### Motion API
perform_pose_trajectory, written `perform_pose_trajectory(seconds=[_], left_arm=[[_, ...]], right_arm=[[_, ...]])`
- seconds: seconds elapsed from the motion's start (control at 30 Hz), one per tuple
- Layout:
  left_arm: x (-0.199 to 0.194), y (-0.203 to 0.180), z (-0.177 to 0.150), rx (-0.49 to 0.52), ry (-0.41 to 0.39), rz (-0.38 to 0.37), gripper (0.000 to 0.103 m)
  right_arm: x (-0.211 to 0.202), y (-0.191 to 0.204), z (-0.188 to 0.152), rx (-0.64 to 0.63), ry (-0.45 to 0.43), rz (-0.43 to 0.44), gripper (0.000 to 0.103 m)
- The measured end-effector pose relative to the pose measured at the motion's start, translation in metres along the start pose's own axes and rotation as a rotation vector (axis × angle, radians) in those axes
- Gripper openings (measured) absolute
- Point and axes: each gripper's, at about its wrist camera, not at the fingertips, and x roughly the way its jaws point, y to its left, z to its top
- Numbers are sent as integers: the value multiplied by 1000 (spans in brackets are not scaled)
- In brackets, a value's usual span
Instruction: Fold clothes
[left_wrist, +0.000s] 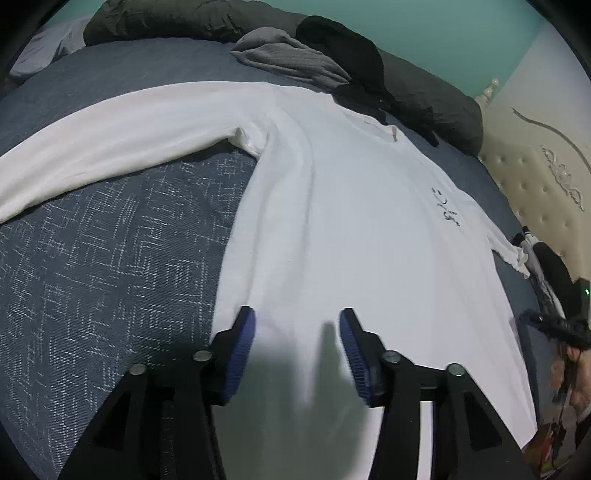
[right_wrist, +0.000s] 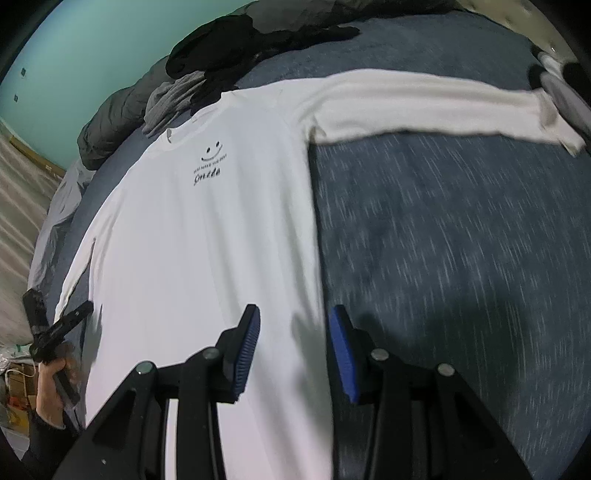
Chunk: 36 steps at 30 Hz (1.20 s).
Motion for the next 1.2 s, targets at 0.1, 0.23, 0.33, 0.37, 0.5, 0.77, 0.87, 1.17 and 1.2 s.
perform_pose_trajectory(seconds=[0.1,0.23,0.33,0.37,0.5,0.77,0.87,1.17,1.2], left_arm=[[1,-5,0,24,-3,11,61],[1,-9,-1,48,-9,22,62],[2,-8,0,39,-14,14,62],[2,-7,0,37,-15,12,62],[0,-8,1,37,-32,13,62],[-2,-6,6,24,-39,9,62],[-2,-6,5,30,-31,6,65],[-3,-8,7,42,-35,9,76],[-2,-8,7,47,-35,16,76]], right_arm=[[9,5,15,-18,-9,-15,43],[20,7,35,-27,-23,-38,44],[28,5,48,-19,-32,-54,44],[31,4,52,-13,-35,-56,44],[41,2,67,1,-44,-77,44],[52,1,78,7,-49,-82,44],[55,1,80,5,-46,-83,44],[60,-8,91,27,-58,-92,44],[61,-9,92,35,-58,-91,44]])
